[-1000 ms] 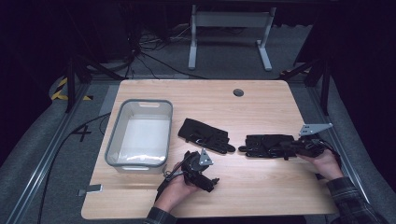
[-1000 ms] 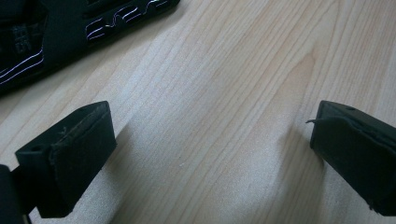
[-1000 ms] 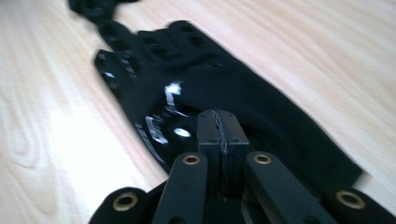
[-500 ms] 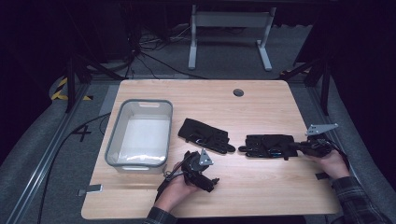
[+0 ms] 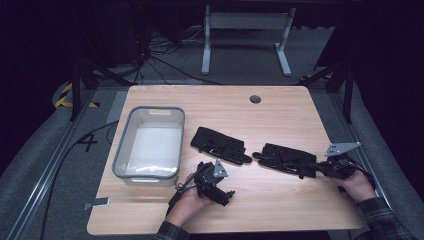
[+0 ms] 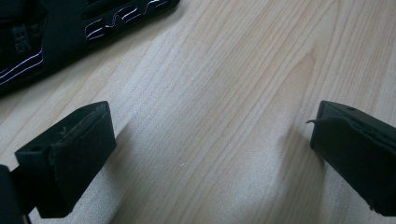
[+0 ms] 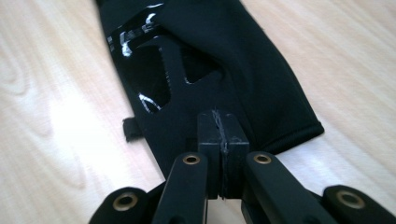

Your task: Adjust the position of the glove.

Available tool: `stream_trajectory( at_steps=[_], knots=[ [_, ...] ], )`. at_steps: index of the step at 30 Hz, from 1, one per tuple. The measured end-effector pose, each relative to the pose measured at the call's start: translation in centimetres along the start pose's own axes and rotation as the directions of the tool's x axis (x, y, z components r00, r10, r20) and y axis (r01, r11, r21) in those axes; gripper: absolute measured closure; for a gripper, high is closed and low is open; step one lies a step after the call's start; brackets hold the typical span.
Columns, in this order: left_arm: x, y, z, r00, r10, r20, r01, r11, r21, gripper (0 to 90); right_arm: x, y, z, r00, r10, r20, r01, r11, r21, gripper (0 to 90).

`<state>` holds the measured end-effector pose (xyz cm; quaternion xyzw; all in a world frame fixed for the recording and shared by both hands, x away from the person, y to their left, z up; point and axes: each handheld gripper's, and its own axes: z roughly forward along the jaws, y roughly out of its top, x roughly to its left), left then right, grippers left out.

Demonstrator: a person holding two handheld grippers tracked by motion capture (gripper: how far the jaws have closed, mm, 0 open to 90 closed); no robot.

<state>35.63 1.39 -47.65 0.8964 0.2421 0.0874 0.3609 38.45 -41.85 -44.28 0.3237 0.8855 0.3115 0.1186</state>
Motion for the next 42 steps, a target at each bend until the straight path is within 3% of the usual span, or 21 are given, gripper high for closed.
stream_trajectory(
  at_steps=[9, 23, 36, 42],
  knots=[
    [0.0, 0.0, 0.0, 1.0000, -0.001, 0.002, 0.001, 1.0000, 0.000, 0.2, 2.4, 0.4, 0.3, 0.9967, -0.059, -0.055, 0.059, 0.998, 0.009, 90.0],
    [0.0, 0.0, 0.0, 1.0000, -0.001, 0.002, 0.001, 1.0000, 0.001, 0.2, 5.6, 1.6, 1.5, 0.9813, -0.139, -0.133, 0.142, 0.990, 0.011, 90.0],
    [0.0, 0.1, 0.1, 1.0000, 0.001, 0.000, -0.001, 1.0000, 0.001, 0.2, 6.6, 2.5, 2.3, 0.9721, -0.151, -0.179, 0.152, 0.988, -0.011, 90.0],
    [0.0, 0.1, 0.1, 1.0000, 0.001, 0.000, -0.001, 1.0000, 0.001, 0.2, 4.3, 3.7, 1.7, 0.9854, -0.125, -0.115, 0.120, 0.991, -0.054, 90.0]
  ],
)
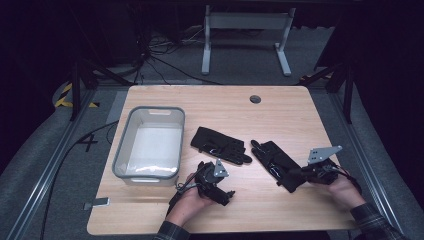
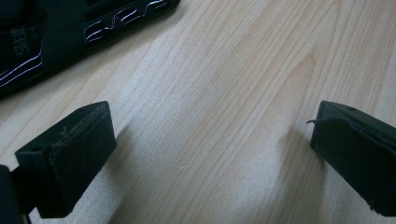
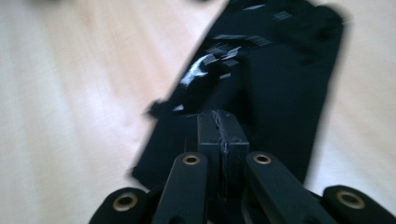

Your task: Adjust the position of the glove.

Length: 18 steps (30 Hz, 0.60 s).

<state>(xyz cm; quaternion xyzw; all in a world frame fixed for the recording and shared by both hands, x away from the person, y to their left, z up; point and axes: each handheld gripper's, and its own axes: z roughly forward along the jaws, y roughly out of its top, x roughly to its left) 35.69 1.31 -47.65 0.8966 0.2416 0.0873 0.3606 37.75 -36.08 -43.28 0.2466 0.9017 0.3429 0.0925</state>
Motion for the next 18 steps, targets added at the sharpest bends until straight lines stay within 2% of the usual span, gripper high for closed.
stream_trajectory(
  at_steps=[4, 12, 18],
  knots=[
    [0.0, 0.0, 0.0, 1.0000, -0.001, 0.000, 0.001, 1.0000, -0.001, 0.2, -1.9, 0.8, 0.4, 0.9994, 0.014, 0.031, -0.014, 1.000, -0.011, 90.0],
    [0.0, 0.0, 0.0, 1.0000, 0.000, 0.000, 0.000, 1.0000, 0.000, 0.2, -4.4, 2.3, 1.8, 0.9975, 0.024, 0.067, -0.024, 1.000, -0.008, 90.0],
    [0.0, 0.0, 0.0, 1.0000, 0.000, 0.000, 0.000, 1.0000, 0.000, 0.2, -4.7, 1.9, 2.8, 0.9978, 0.023, 0.062, -0.026, 0.999, 0.036, 90.0]
  ],
)
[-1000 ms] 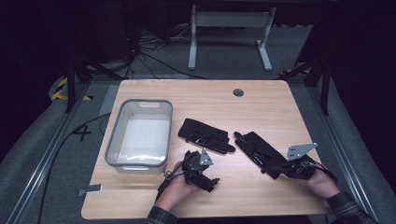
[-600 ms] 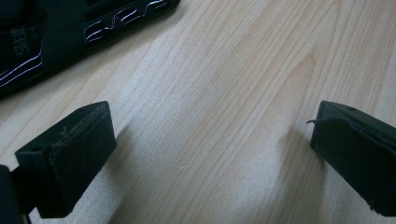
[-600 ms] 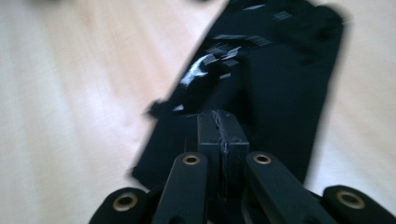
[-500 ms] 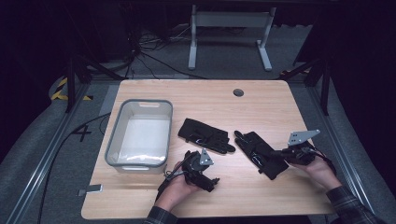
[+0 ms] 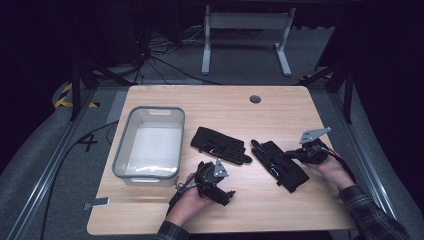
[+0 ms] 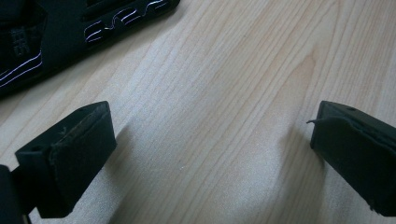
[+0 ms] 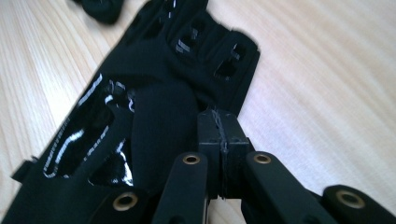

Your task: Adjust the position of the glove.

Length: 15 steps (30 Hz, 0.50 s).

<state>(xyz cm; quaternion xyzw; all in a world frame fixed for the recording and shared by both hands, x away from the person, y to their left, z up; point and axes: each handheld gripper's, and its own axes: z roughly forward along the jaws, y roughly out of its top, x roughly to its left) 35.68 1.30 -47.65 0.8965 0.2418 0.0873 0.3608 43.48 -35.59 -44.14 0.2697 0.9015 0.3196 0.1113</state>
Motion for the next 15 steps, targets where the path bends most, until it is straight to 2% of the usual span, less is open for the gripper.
stream_trajectory(
  at_steps=[11, 15],
  knots=[
    [0.0, 0.0, 0.0, 1.0000, -0.001, 0.000, 0.001, 1.0000, 0.001, 0.2, 0.5, -1.3, -0.7, 0.9996, 0.028, -0.003, -0.028, 1.000, 0.007, 90.0],
    [0.0, 0.0, 0.0, 1.0000, -0.001, 0.000, 0.001, 1.0000, 0.001, 0.2, 1.3, -2.3, -1.6, 0.9991, 0.043, -0.001, -0.043, 0.999, 0.017, 90.0]
  ],
)
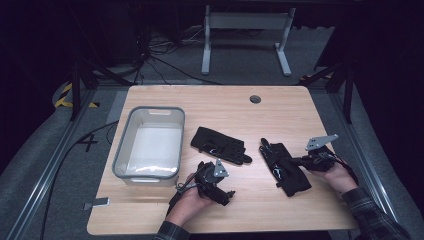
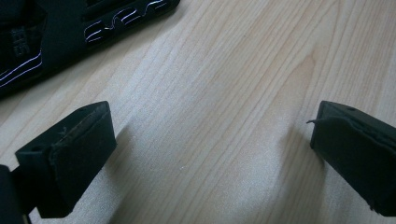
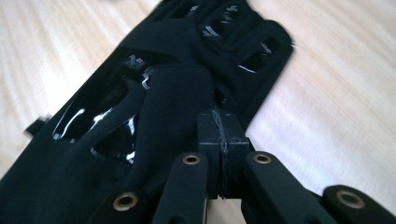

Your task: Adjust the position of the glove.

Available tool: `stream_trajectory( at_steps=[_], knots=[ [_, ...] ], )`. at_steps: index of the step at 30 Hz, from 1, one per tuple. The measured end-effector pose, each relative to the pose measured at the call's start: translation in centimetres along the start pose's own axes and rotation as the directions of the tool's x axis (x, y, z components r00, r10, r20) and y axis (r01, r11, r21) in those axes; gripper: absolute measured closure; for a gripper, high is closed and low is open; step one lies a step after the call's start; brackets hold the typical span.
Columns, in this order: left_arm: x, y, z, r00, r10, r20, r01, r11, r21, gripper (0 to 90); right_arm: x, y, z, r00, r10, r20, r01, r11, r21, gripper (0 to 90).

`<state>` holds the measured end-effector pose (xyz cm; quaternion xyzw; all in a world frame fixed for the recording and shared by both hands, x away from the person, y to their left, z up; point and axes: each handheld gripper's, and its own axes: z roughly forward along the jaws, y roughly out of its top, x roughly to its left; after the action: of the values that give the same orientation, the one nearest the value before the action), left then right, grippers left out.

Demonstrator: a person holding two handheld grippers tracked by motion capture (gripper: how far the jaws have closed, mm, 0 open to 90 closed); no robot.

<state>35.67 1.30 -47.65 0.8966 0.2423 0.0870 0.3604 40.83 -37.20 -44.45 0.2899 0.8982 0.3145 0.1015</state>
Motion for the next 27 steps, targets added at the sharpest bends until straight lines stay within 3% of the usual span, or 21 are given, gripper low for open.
stream_trajectory(
  at_steps=[8, 13, 16, 22, 25, 26, 27],
  knots=[
    [0.0, 0.0, 0.0, 1.0000, 0.001, 0.000, -0.001, 1.0000, -0.001, 0.2, 2.0, -0.9, -0.7, 0.9997, -0.017, -0.016, 0.017, 1.000, 0.011, 90.0],
    [0.0, 0.0, 0.0, 1.0000, 0.001, 0.000, -0.001, 1.0000, -0.001, 0.2, 2.4, -1.1, -0.9, 0.9996, -0.026, -0.014, 0.026, 1.000, 0.008, 90.0],
    [0.0, 0.0, 0.0, 1.0000, 0.000, 0.000, 0.000, 1.0000, 0.000, 0.2, 2.2, -1.1, -1.4, 0.9997, -0.024, -0.006, 0.023, 0.999, -0.021, 89.0],
    [0.0, 0.0, 0.0, 1.0000, 0.000, -0.001, 0.000, 1.0000, -0.001, 0.1, 0.4, -2.1, -2.3, 0.9965, 0.052, 0.065, -0.047, 0.996, -0.078, 58.1],
    [-0.1, 0.0, 0.0, 0.9999, -0.008, -0.008, 0.008, 1.0000, 0.001, 0.1, -0.6, -3.0, -2.3, 0.9904, 0.092, 0.103, -0.083, 0.993, -0.089, 43.1],
    [-0.1, 0.0, 0.0, 0.9999, -0.008, -0.008, 0.008, 1.0000, 0.001, 0.1, -0.6, -3.0, -2.3, 0.9904, 0.092, 0.103, -0.083, 0.993, -0.089, 43.1],
    [-0.1, 0.0, 0.0, 0.9999, -0.009, -0.009, 0.009, 1.0000, 0.000, 0.1, -1.4, -3.6, -2.5, 0.9837, 0.127, 0.127, -0.114, 0.987, -0.110, 35.1]
  ],
)
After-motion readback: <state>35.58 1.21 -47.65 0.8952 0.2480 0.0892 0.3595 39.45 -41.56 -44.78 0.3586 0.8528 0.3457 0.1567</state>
